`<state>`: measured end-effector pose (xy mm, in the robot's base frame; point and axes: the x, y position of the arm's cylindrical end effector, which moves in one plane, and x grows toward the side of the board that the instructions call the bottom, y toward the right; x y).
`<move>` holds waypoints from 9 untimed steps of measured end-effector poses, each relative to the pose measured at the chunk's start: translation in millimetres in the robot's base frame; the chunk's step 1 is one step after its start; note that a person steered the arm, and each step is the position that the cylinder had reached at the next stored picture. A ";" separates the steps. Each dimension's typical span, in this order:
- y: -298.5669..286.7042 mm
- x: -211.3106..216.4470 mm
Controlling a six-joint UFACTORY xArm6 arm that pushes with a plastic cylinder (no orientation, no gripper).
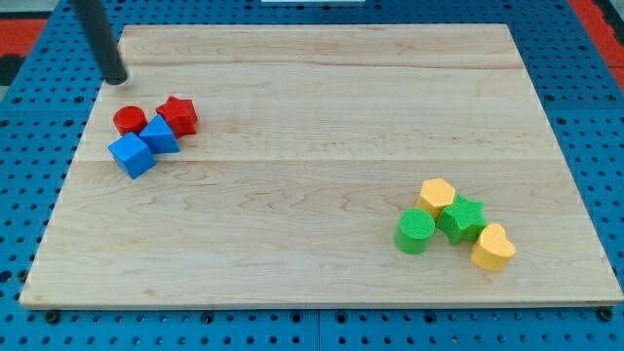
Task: Move the red star to the top right side
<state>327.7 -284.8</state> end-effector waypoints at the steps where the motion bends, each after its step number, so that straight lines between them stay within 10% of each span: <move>1: -19.4 53.0; 5: 44.3 105.7; 9: 118.1 16.2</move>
<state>343.9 -166.7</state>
